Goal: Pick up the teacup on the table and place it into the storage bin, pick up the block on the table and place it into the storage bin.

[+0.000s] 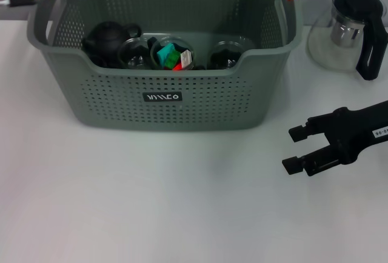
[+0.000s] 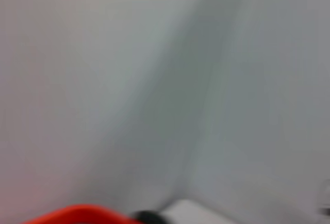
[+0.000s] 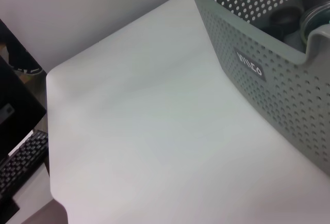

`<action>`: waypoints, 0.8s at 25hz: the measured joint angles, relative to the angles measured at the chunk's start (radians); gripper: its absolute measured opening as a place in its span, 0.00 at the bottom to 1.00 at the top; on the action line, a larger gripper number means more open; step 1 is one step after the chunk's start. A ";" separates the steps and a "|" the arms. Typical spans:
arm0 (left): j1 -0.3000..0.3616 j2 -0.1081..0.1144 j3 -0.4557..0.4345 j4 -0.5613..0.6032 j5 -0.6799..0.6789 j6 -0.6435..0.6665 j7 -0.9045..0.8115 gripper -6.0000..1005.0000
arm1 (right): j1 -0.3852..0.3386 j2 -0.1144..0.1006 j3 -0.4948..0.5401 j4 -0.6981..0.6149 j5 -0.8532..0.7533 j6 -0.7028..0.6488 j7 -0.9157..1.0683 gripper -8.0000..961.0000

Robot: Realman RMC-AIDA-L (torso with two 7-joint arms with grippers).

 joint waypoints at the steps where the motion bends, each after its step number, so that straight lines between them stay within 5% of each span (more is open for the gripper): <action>1: 0.015 -0.001 -0.018 0.015 -0.042 0.080 0.013 0.73 | 0.001 0.000 0.000 0.000 0.000 0.000 -0.001 0.98; 6: 0.114 -0.022 -0.081 0.006 -0.198 0.412 0.136 0.88 | 0.005 0.007 0.001 0.000 0.006 -0.001 -0.032 0.99; 8: 0.160 -0.039 -0.083 -0.003 -0.189 0.437 0.186 0.96 | 0.006 0.014 0.002 0.000 0.010 -0.008 -0.055 0.99; 13: 0.290 -0.096 -0.067 -0.050 -0.073 0.443 0.405 0.96 | 0.002 0.034 0.002 0.001 0.026 -0.013 -0.099 0.99; 20: 0.314 -0.107 -0.060 -0.147 0.094 0.425 0.541 0.96 | 0.011 0.089 0.002 0.009 0.035 -0.004 -0.179 0.98</action>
